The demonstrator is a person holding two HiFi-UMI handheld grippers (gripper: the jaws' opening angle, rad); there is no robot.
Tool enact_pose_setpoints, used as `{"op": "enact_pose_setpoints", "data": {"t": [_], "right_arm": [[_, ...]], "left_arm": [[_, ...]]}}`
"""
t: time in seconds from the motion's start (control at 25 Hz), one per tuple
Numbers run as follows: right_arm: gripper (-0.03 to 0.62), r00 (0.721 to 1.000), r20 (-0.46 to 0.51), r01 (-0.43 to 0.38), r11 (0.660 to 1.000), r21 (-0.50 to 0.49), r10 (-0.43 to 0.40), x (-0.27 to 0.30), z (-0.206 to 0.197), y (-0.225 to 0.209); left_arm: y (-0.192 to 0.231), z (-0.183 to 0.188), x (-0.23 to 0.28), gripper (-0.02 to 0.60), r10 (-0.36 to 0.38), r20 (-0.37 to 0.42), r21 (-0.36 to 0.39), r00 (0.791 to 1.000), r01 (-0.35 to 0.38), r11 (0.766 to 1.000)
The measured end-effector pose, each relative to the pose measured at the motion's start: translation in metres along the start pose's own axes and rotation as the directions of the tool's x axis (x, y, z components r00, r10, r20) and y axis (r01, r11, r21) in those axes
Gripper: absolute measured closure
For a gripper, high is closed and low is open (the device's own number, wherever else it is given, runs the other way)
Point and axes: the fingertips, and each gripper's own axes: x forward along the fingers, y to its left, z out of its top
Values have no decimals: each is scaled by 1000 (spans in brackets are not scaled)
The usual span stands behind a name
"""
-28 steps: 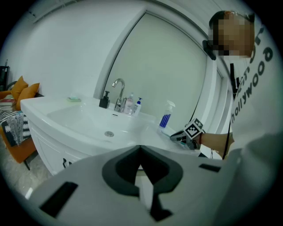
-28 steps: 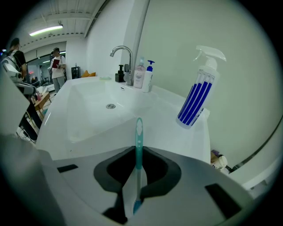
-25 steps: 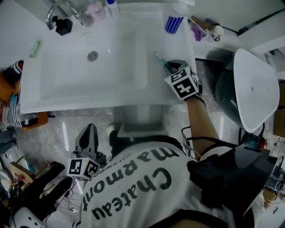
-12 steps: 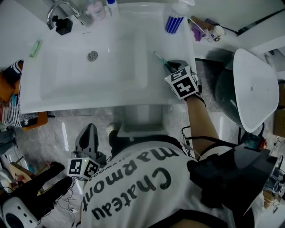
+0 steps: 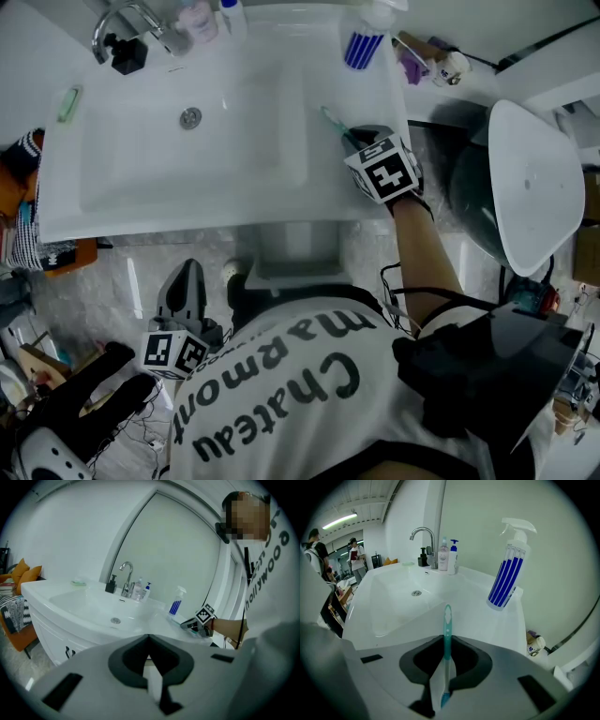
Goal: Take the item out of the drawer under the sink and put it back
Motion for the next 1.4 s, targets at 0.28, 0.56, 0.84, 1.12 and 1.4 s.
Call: {"op": "enact_pose_setpoints", "data": {"t": [0.28, 0.56, 0.84, 1.12, 1.4], "right_arm": [[539, 999, -24, -39, 999, 5, 40, 0, -1, 0], [539, 998, -49, -39, 999, 33, 41, 0, -2, 0], [539, 998, -55, -23, 1000, 18, 24, 0, -1, -1], [514, 999, -46, -10, 999, 34, 12, -2, 0, -4], [517, 999, -31, -27, 999, 43, 28, -6, 3, 0]], "left_arm": [[-2, 1, 3, 574, -3, -5, -4, 1000, 3, 1000], [-2, 3, 5, 574, -8, -7, 2, 1000, 8, 1000], [-2, 4, 2, 574, -6, -6, 5, 1000, 6, 1000], [2, 1, -2, 574, -3, -6, 11, 1000, 3, 1000], [3, 1, -4, 574, 3, -4, 7, 1000, -3, 1000]]}}
